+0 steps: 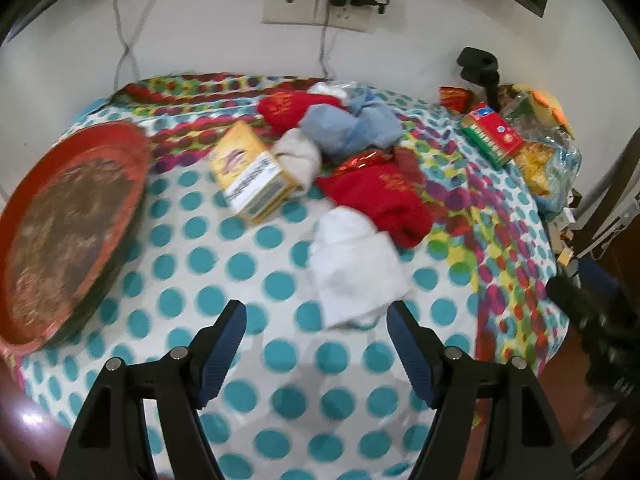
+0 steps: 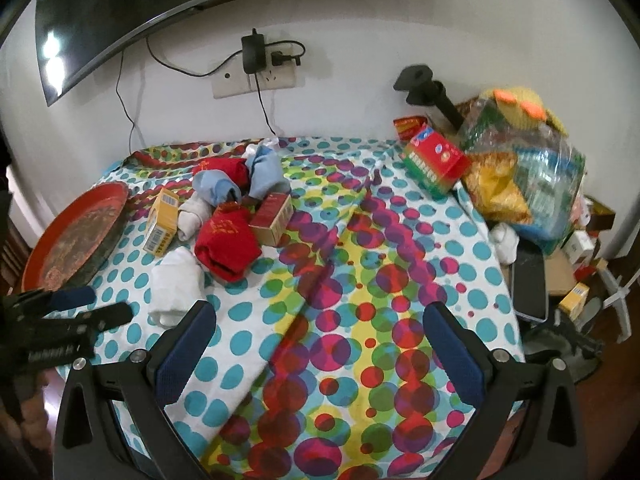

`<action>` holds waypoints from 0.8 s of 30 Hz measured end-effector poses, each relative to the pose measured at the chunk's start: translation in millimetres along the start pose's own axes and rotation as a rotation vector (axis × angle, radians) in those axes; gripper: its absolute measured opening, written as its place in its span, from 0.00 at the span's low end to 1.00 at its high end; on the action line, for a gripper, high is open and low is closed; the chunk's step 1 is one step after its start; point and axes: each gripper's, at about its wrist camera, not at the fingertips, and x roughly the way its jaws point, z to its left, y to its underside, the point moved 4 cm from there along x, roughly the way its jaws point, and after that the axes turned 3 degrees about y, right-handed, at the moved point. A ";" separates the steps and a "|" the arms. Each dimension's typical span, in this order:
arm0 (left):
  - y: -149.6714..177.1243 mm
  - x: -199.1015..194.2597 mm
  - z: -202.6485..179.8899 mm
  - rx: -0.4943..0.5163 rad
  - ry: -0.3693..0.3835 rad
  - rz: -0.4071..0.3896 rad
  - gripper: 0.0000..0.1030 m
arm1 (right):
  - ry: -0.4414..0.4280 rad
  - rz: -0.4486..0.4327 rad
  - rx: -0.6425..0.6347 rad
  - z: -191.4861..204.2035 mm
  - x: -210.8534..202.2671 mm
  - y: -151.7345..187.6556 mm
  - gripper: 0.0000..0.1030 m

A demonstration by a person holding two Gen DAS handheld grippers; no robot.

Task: Organize objects
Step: 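Grasp the white sock with the left gripper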

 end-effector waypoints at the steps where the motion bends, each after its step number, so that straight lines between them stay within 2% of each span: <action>1: -3.8 4.3 -4.2 0.006 0.004 -0.006 0.73 | -0.007 0.001 0.011 -4.3 2.7 2.5 1.00; 8: -14.9 39.5 -26.3 0.112 -0.063 -0.004 0.73 | -0.050 0.024 0.088 -27.0 20.2 11.5 1.00; 11: -12.7 53.6 -25.5 0.121 -0.064 0.004 0.73 | -0.061 0.020 0.088 -30.0 25.7 13.3 1.00; 16: -11.7 63.3 -23.4 0.117 -0.066 -0.022 0.74 | -0.081 -0.056 0.070 -25.1 25.5 14.2 1.00; 19: -11.0 67.1 -28.3 0.157 -0.074 -0.034 0.74 | -0.085 -0.096 0.038 -18.6 26.6 13.5 1.00; 24: -9.2 67.8 -37.2 0.234 -0.100 -0.070 0.74 | -0.062 -0.110 -0.031 -10.6 34.1 12.7 1.00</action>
